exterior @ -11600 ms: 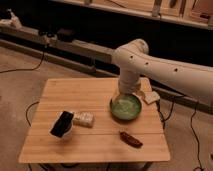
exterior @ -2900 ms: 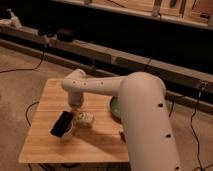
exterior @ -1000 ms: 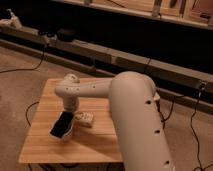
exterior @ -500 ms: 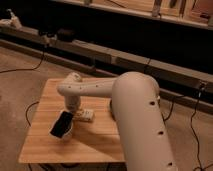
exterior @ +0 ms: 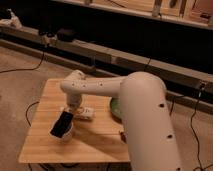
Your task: Stand the bottle upright
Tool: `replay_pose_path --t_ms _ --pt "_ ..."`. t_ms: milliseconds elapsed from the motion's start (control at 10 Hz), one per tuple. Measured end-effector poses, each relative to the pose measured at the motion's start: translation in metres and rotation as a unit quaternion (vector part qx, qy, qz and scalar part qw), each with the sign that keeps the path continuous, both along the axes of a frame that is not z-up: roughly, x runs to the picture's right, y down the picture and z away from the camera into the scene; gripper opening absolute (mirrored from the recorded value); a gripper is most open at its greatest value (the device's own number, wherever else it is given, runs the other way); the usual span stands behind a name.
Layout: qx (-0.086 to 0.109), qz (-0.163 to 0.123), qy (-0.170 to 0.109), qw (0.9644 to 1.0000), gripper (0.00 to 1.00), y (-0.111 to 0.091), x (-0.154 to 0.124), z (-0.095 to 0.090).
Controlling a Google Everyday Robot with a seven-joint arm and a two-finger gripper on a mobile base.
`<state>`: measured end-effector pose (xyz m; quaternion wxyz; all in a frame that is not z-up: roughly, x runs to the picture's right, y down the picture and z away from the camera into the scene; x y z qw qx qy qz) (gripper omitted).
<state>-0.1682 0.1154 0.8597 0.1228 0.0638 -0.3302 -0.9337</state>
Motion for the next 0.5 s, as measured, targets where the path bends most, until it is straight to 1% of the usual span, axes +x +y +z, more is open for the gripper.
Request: replay_pose_path --t_ms 100,200,300,400,500 --pt "0.01 0.029 -0.006 0.9995 0.22 -0.017 0.013 -0.014" --pt "0.014 0.042 -0.007 0.999 0.22 -0.024 0.021 -0.02" --pt "0.017 0.07 -0.009 0.9974 0.22 -0.033 0.037 -0.031" --pt "0.021 0.103 -0.015 0.9943 0.22 -0.041 0.055 -0.043" --pt "0.029 0.126 -0.028 0.9912 0.22 -0.049 0.068 -0.053"
